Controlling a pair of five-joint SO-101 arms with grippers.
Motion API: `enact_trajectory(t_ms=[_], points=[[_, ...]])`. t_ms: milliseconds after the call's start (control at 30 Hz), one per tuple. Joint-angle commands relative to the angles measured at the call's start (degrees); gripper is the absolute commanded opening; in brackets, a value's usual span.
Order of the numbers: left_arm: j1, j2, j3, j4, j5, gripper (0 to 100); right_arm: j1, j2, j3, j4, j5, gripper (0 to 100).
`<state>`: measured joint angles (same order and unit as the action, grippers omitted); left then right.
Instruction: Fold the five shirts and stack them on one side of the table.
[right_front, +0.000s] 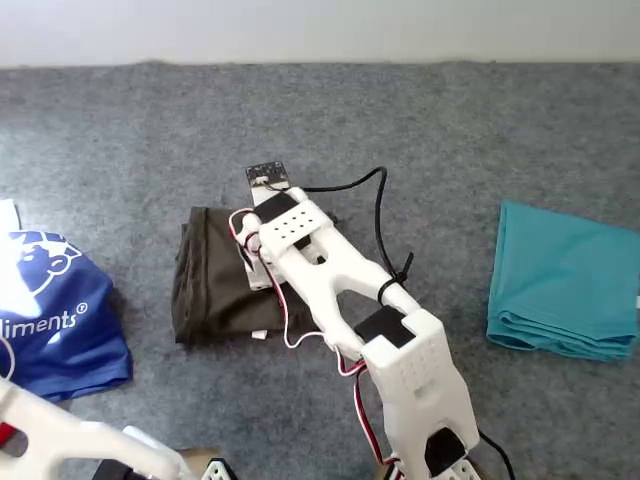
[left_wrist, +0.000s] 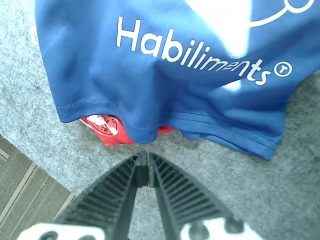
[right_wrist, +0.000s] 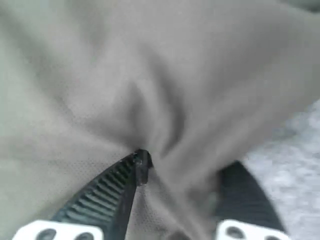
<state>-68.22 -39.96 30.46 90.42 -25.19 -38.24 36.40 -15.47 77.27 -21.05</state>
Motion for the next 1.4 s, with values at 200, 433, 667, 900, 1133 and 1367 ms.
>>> enact_trajectory(t_ms=[200,433,667,900,1133,1367], points=[[0.35,-1.41,-0.75,-0.53,0.18,2,4.09,-0.13,-3.34,14.46,15.91,0.9],[0.53,-1.41,-0.75,-0.62,0.18,2,13.41,-8.22,-2.2,25.63,36.75,0.9],[5.01,-1.41,-0.57,-0.62,0.44,2,29.05,-10.07,-7.74,16.13,74.11,0.9],[6.86,-1.41,-0.57,-0.53,1.41,2,27.91,-5.41,-13.19,-4.97,88.35,0.9],[6.68,-1.41,-0.4,-0.26,2.11,2,26.42,-7.69,-16.62,-2.95,72.18,20.5],[6.77,-1.41,-0.4,-0.26,2.11,2,26.15,-13.32,-20.4,12.7,58.02,21.6]])
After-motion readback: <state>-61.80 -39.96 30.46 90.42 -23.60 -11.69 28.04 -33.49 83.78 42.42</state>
